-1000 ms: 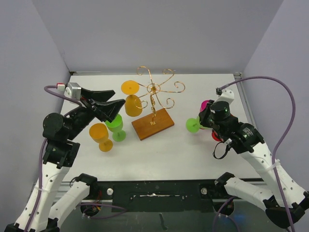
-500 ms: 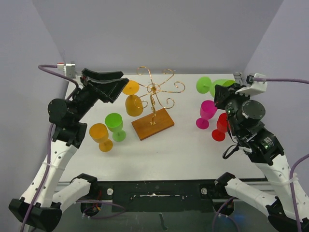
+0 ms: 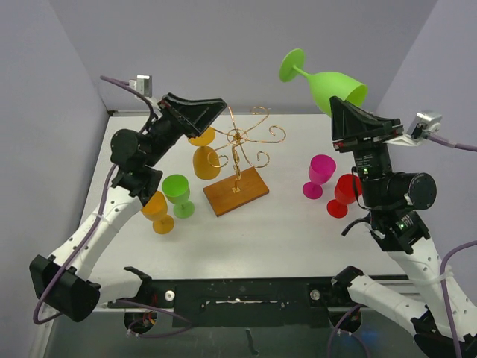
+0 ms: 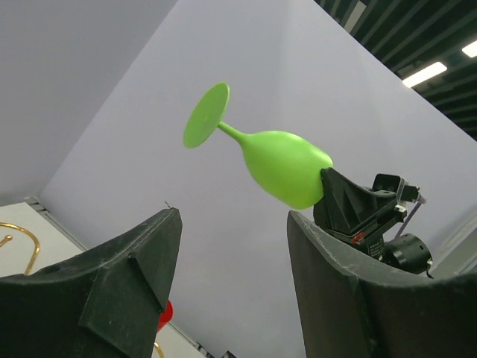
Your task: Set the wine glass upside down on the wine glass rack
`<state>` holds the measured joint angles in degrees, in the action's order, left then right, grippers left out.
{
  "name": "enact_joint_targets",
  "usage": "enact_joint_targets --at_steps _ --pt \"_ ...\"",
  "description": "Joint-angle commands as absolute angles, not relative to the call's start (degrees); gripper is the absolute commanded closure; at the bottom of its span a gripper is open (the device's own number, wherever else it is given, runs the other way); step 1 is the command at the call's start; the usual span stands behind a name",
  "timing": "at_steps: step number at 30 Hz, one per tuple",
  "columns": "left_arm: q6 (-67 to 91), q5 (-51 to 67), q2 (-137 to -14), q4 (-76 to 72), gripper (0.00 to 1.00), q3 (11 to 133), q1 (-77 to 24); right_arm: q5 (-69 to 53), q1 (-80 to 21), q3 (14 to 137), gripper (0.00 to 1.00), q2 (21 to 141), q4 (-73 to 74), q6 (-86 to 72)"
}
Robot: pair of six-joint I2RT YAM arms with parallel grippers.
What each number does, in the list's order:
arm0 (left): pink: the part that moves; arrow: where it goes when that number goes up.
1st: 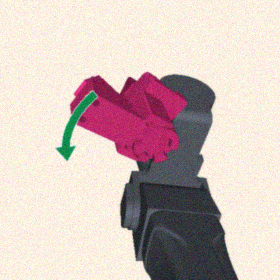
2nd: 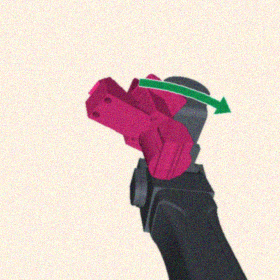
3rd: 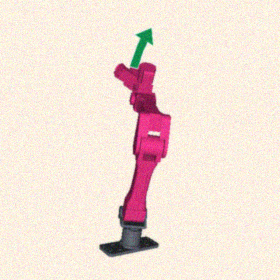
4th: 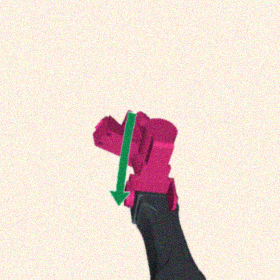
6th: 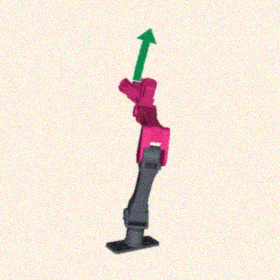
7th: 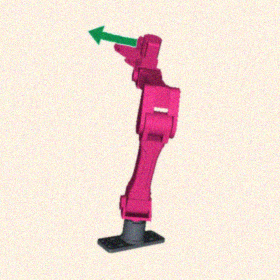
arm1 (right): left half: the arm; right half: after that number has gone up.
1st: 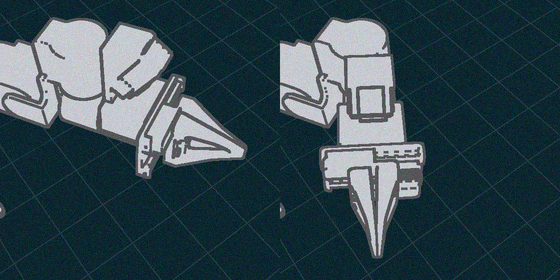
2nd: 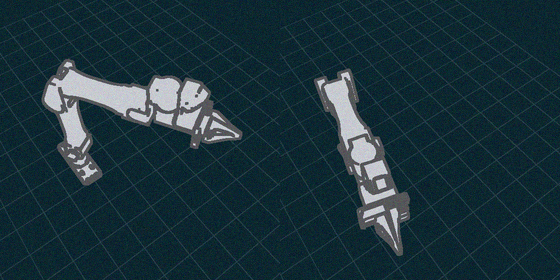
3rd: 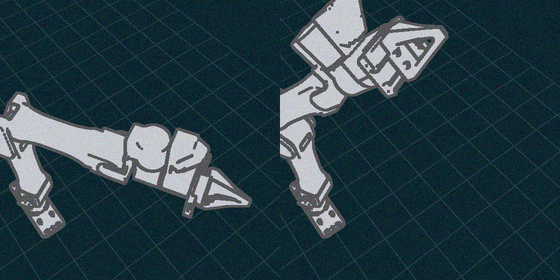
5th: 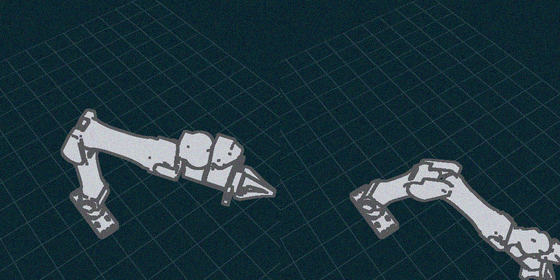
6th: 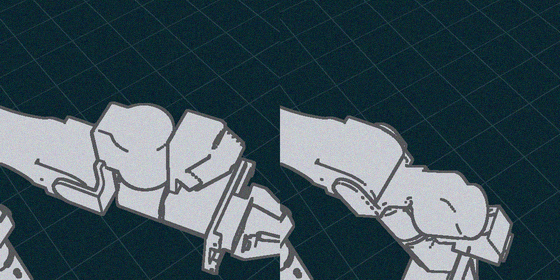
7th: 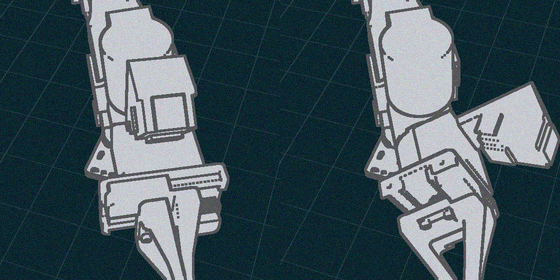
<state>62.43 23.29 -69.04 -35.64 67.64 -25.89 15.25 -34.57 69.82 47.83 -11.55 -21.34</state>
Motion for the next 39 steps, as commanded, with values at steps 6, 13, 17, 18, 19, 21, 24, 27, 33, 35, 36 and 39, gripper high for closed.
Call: enact_joint_targets --at_steps 6,13,17,18,19,21,24,27,33,35,36,39 --pt "68.4 19.6 -77.3 -40.7 0.35 77.8 -32.7 5.9 -34.5 67.4 1.00 51.0 -29.5 -25.8" --pt "72.5 12.7 -82.0 -42.6 0.34 80.1 -36.4 3.9 -34.4 66.0 1.00 52.1 -33.0 -28.0" --pt "70.9 7.7 -83.3 -41.1 0.34 82.2 -39.8 3.3 -34.5 64.9 1.00 52.4 -34.3 -29.1" --pt "70.0 6.1 -83.5 -40.5 0.34 82.5 -40.7 3.1 -34.5 64.7 1.00 52.7 -34.5 -29.4" --pt "69.6 4.3 -83.6 -39.8 0.34 82.8 -41.4 2.7 -34.5 64.6 1.00 52.9 -34.6 -29.7" --pt "69.3 0.6 -83.8 -38.9 0.35 83.2 -42.4 1.0 -34.5 64.4 1.00 53.3 -35.1 -29.6" --pt "69.4 -3.8 -83.6 -37.3 0.36 83.5 -42.9 -1.2 -34.5 64.3 1.00 53.3 -35.6 -29.7" --pt "68.9 -6.9 -83.6 -37.4 0.36 83.7 -43.6 -2.5 -34.5 63.8 1.00 53.2 -35.6 -30.1" --pt "67.9 -12.7 -83.8 -35.8 0.46 84.1 -45.1 -5.7 -34.5 63.5 1.00 53.5 -35.3 -30.7" --pt "67.2 -15.2 -83.5 -35.7 0.51 83.9 -45.2 -6.9 -34.5 63.4 1.00 53.5 -34.8 -30.7" --pt "67.1 -15.9 -83.3 -35.9 0.53 83.7 -45.3 -7.5 -34.5 63.2 1.00 53.4 -34.5 -30.6" --pt "67.2 -17.3 -82.9 -37.3 0.59 82.8 -45.4 -9.1 -34.5 62.9 1.00 53.2 -33.9 -30.5"
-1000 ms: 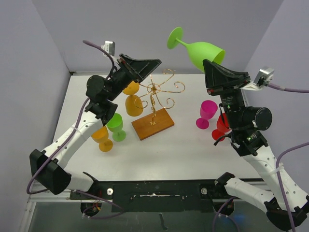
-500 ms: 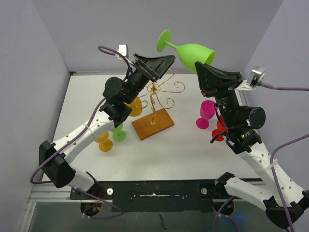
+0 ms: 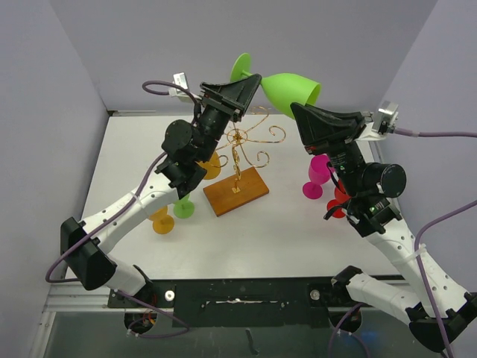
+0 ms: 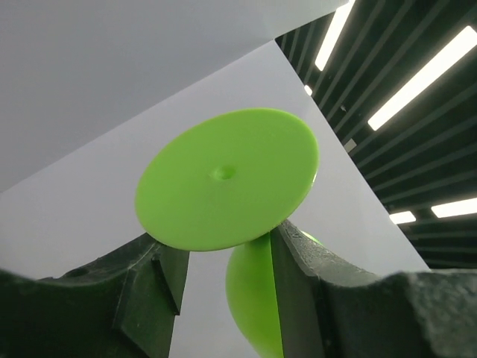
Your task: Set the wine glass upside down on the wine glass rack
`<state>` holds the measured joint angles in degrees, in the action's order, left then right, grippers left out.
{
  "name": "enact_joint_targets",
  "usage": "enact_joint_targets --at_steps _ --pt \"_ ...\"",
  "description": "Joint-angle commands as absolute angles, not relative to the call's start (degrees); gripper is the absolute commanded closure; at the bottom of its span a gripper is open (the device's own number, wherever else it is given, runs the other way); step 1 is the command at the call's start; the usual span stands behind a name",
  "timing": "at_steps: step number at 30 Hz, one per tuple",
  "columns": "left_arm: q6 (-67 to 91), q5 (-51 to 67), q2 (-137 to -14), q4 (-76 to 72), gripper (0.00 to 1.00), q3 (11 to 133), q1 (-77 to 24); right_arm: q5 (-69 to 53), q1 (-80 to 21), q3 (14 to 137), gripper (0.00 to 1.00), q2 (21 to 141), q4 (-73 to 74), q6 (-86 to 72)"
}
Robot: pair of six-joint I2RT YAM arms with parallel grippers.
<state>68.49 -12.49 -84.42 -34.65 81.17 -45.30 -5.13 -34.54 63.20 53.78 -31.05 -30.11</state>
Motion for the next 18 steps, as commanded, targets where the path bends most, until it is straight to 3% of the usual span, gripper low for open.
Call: enact_joint_targets --at_steps 1,5,13,18 --pt "67.3 -17.5 -82.8 -38.0 0.62 82.4 -45.4 -9.5 -34.5 62.8 1.00 53.2 -33.6 -30.5" --pt "66.8 -17.3 -82.5 -41.9 0.70 81.1 -45.4 -11.7 -34.5 62.1 0.97 53.5 -32.9 -31.4" --pt "66.6 -16.1 -82.2 -44.2 0.72 80.2 -45.4 -13.1 -34.5 59.2 0.96 53.2 -33.1 -33.9" --pt "66.5 -15.9 -82.1 -45.1 0.85 79.7 -45.2 -12.7 -34.4 58.5 0.96 52.5 -32.0 -34.6"
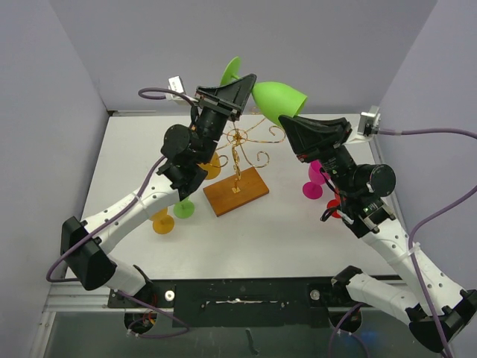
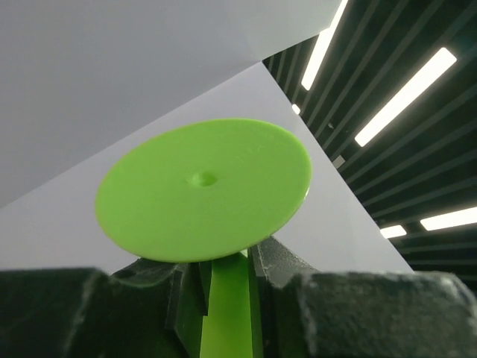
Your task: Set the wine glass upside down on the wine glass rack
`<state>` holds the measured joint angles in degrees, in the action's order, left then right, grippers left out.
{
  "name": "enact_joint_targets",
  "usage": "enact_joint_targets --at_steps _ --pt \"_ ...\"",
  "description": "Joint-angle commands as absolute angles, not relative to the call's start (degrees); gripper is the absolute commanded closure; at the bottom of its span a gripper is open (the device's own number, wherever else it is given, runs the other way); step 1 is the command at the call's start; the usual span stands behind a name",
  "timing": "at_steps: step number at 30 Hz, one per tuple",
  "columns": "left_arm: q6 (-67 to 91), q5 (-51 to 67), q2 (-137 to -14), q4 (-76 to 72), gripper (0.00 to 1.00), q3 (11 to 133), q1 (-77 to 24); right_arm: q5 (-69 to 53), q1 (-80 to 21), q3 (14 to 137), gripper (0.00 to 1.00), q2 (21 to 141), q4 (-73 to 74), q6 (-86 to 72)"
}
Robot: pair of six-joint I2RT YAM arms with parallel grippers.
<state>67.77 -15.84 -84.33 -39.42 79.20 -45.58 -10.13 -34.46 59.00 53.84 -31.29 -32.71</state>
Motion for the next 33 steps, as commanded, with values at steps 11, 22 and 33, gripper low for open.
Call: enact_joint_targets --at_steps 11,22,33 --pt "63.5 -14.0 -81.1 -46.5 1.00 78.9 -44.4 -10.3 -34.5 59.6 0.63 49.1 -23.0 -34.8" --pt "57.0 -11.0 -83.8 -46.9 1.00 82.3 -44.4 -1.0 -34.5 61.7 0.32 41.3 -7.1 -29.3" --pt "36.9 4.0 -86.9 -43.3 1.00 88.9 -44.5 11.7 -34.5 74.2 0.27 43.4 9.9 -35.6"
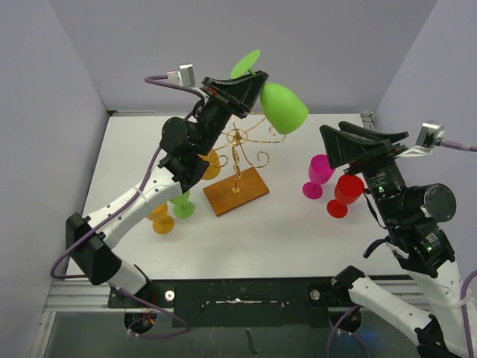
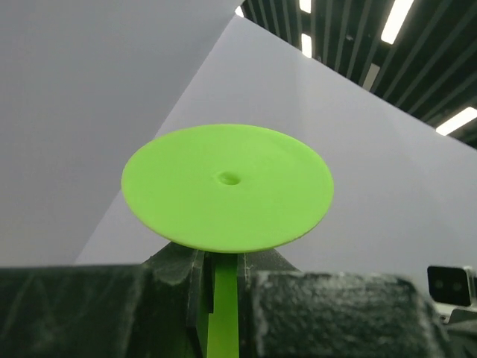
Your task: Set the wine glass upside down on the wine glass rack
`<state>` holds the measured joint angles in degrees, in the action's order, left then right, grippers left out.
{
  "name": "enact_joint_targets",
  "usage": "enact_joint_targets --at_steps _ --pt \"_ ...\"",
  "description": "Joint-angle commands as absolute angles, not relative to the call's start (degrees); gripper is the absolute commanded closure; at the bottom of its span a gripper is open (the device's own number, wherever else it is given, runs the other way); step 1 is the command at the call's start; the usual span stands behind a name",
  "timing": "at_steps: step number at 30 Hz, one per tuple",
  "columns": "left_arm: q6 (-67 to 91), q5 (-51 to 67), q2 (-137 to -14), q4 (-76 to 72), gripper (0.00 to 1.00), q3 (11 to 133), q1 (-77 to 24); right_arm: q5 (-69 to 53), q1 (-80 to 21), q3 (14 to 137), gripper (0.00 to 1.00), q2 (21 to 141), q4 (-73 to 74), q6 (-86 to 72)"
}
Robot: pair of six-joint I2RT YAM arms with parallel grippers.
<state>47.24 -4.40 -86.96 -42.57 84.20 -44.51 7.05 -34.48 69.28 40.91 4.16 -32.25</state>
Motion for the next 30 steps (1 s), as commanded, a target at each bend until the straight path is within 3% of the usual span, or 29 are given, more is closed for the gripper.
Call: enact_joint_targets --at_steps 1,15,22,30 --pt "35.0 5.6 -86.9 -42.9 1.00 89.2 -44.5 11.5 -34.5 75.7 0.27 44.4 10.9 -36.8" --pt "16.2 20.3 -86.3 -46.6 1.00 85.4 -44.7 -3.2 -34.4 91.1 0.29 58.0 12.6 -49.8" --pt "12.9 22.1 -86.5 -47.2 1.00 84.3 -44.8 -6.8 -34.5 90.9 0.38 59.7 10.2 -53.2" --pt "11.3 24.7 -86.8 -48.6 1.00 83.1 -45.1 -2.7 -34.5 89.4 0.50 58.8 9.9 -54.2"
